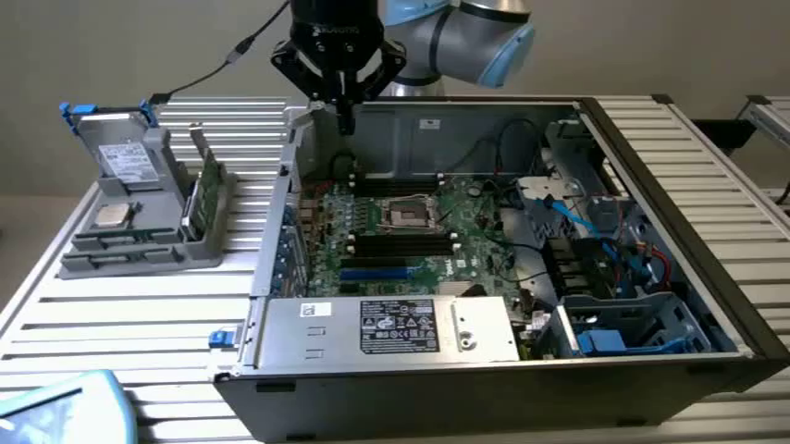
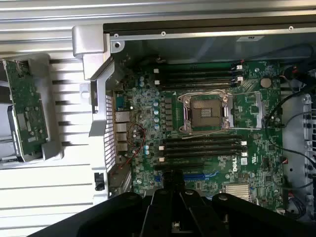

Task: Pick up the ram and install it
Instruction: 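Reach for the ram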

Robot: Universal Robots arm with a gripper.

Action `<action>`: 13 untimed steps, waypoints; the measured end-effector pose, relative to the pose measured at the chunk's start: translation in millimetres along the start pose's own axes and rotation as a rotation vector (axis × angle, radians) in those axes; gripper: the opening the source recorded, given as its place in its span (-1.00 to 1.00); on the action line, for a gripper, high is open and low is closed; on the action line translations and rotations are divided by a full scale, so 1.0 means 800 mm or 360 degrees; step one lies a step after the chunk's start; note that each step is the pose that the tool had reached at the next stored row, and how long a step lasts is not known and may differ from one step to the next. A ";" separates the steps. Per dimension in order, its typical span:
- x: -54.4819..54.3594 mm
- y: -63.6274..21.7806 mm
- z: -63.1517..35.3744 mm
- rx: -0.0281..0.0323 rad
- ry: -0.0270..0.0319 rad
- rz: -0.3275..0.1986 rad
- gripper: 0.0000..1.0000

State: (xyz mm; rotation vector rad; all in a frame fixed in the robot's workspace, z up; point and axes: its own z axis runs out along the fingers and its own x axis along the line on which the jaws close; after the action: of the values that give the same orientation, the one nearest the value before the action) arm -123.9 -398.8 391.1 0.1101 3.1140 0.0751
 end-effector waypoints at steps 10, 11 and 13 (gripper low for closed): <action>0.000 0.000 0.000 0.00000 -0.00008 0.0000 -0.79; 0.000 0.000 0.000 0.00000 -0.00009 0.0000 -0.79; 0.001 0.000 0.000 -0.00002 -0.00010 0.0000 -0.79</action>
State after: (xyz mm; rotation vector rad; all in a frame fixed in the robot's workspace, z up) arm -124.4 -398.8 390.9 0.1100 3.1134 0.0752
